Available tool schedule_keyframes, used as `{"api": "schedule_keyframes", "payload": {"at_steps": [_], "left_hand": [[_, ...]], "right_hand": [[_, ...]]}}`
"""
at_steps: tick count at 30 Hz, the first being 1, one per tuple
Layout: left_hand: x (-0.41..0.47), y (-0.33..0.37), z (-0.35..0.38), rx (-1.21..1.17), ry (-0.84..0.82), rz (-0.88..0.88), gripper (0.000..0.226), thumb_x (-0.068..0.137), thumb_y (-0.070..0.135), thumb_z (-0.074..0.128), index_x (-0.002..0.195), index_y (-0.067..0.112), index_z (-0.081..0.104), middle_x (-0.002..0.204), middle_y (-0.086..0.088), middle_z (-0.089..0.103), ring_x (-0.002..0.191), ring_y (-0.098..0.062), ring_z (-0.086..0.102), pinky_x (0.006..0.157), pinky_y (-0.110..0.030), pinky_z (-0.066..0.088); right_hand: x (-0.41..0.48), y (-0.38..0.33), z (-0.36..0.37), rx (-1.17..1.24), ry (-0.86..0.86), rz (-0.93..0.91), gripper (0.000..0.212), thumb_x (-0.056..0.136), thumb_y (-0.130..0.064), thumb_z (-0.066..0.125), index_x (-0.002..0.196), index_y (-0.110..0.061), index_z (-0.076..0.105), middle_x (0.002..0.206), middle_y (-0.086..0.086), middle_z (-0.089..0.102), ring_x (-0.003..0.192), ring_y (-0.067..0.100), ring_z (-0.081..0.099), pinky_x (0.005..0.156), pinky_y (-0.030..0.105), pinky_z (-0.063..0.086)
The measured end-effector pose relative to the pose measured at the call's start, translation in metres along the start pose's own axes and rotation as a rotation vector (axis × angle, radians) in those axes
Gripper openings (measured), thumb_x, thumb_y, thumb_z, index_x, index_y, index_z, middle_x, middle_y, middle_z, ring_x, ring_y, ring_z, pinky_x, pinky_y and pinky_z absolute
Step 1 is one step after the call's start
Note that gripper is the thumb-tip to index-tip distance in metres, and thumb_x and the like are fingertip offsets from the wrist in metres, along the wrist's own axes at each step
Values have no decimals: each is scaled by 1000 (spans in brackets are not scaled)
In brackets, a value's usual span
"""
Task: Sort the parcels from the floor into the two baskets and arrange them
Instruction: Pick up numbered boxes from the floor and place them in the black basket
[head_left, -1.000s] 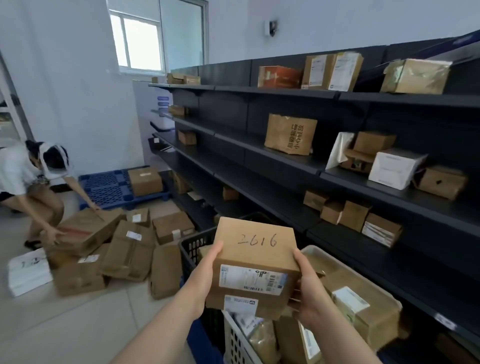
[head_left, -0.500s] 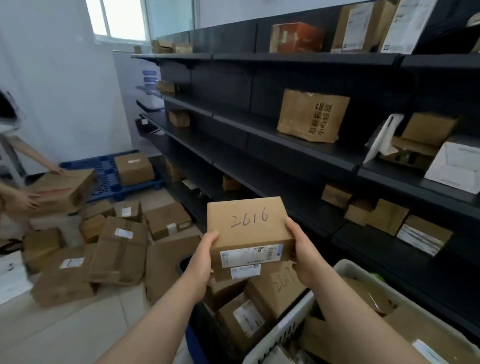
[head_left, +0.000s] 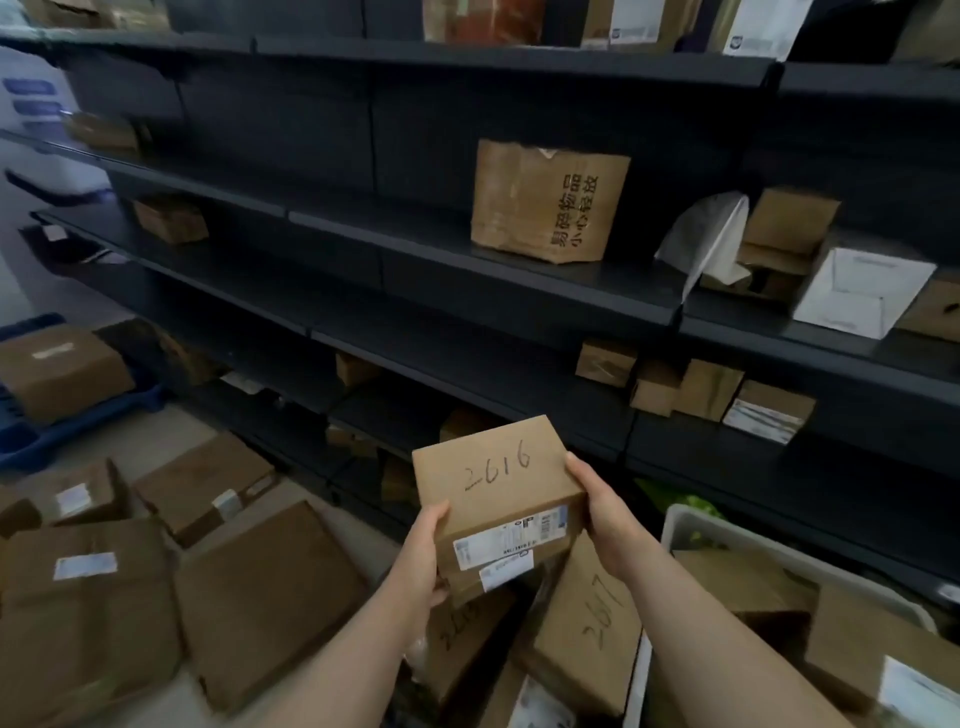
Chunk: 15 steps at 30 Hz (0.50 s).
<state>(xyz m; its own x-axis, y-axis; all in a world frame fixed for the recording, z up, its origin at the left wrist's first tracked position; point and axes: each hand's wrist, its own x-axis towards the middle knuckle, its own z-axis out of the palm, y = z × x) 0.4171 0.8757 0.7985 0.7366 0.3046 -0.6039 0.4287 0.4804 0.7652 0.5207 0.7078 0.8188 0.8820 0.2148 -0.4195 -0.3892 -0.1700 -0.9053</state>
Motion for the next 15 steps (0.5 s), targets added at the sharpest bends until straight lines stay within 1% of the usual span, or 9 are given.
{"api": "schedule_keyframes", "payload": {"at_steps": [2, 3, 7, 8, 9, 10, 11, 12, 15], "left_hand": [[14, 1, 0, 6, 8, -45, 42, 94, 51, 46, 118, 19, 58, 107, -11, 69, 100, -26, 62, 92, -39, 47], [20, 1, 1, 7, 9, -63, 44, 93, 51, 46, 121, 19, 57, 108, -11, 69, 101, -26, 62, 92, -39, 47], [48, -2, 3, 88, 20, -142, 56, 86, 60, 52, 127, 23, 56, 109, -8, 69, 105, -27, 60, 102, -42, 42], [52, -3, 5, 119, 14, -174, 57, 87, 59, 53, 130, 21, 54, 108, -7, 68, 103, -27, 60, 98, -40, 44], [52, -2, 7, 151, 5, -192, 55, 90, 54, 53, 132, 19, 53, 104, -7, 67, 97, -25, 61, 87, -35, 47], [53, -2, 10, 175, 3, -191, 52, 92, 49, 54, 133, 17, 51, 100, -6, 66, 90, -23, 61, 73, -31, 46], [55, -2, 10, 194, 10, -180, 51, 93, 45, 56, 135, 16, 48, 98, -5, 66, 86, -21, 61, 63, -29, 43], [59, -1, 11, 207, 26, -158, 54, 92, 42, 58, 138, 16, 44, 99, -4, 65, 84, -20, 62, 59, -29, 42], [69, 0, 11, 209, 55, -78, 59, 92, 39, 58, 143, 16, 37, 97, 3, 59, 82, -14, 57, 60, -29, 40]], "right_hand": [[9, 2, 0, 10, 22, 28, 43, 92, -60, 50, 102, -25, 73, 101, 5, 74, 99, 20, 65, 96, 35, 42], [14, 3, -1, 17, 33, 42, 43, 91, -60, 51, 102, -25, 73, 102, 4, 74, 100, 20, 64, 96, 35, 41], [36, 8, -2, 6, 102, 108, 39, 91, -55, 56, 95, -19, 71, 96, 4, 72, 90, 16, 64, 74, 27, 43], [42, 11, -2, -30, 139, 121, 40, 91, -52, 58, 97, -14, 71, 94, 3, 71, 86, 16, 64, 68, 26, 43], [48, 14, -2, -72, 171, 127, 43, 92, -50, 59, 101, -10, 71, 92, 3, 70, 83, 16, 63, 63, 24, 44], [53, 17, -2, -104, 192, 125, 44, 93, -47, 59, 105, -6, 70, 91, 2, 68, 81, 15, 63, 60, 24, 44], [58, 19, -2, -110, 202, 118, 43, 93, -46, 59, 107, -6, 68, 90, 1, 67, 81, 14, 62, 58, 23, 44], [62, 21, -2, -97, 205, 108, 40, 94, -45, 60, 108, -8, 68, 91, 1, 67, 81, 14, 63, 58, 24, 45], [71, 26, -4, -72, 210, 91, 39, 93, -44, 61, 110, -10, 68, 97, 2, 69, 88, 17, 64, 66, 26, 48]]}}
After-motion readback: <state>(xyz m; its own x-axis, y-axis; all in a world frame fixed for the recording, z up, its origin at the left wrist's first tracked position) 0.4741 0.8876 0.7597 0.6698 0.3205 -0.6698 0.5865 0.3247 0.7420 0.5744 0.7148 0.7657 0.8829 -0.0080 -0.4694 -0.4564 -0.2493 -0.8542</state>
